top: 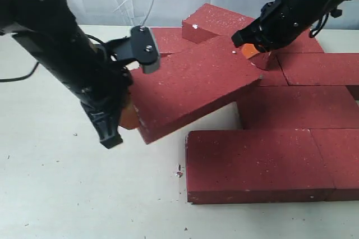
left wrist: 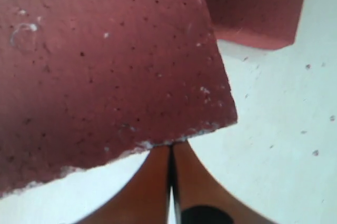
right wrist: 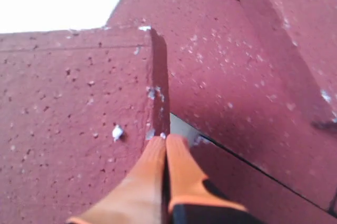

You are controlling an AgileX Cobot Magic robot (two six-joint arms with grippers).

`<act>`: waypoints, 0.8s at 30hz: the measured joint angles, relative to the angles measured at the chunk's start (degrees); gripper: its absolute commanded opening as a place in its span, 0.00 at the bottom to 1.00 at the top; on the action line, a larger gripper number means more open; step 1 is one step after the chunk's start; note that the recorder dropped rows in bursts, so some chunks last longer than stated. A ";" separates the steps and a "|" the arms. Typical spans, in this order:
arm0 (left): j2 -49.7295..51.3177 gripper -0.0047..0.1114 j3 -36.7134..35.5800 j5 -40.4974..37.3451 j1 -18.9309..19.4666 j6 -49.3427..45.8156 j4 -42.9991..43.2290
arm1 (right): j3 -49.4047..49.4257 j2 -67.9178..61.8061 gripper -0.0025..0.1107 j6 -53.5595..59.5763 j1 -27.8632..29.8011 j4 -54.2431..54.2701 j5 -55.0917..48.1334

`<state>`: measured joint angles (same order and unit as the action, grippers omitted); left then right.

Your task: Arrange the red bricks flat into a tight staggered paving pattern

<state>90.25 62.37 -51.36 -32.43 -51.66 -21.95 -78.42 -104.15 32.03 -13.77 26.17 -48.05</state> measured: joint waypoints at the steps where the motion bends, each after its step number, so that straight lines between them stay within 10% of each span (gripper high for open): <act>1: -0.14 0.04 -0.16 -0.68 1.82 0.00 0.88 | 0.00 -0.31 0.01 0.00 -1.10 0.42 0.87; 18: -0.25 0.04 -6.15 4.28 26.28 0.16 10.02 | 0.56 -7.41 0.01 0.12 -15.91 8.52 7.46; 24: -0.49 0.04 -10.23 12.60 29.40 0.39 1.86 | 0.60 -8.53 0.01 0.26 -19.31 13.82 6.14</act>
<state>89.76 52.13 -38.76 -3.03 -51.27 -20.09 -77.82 -112.68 32.29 -33.09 39.98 -41.91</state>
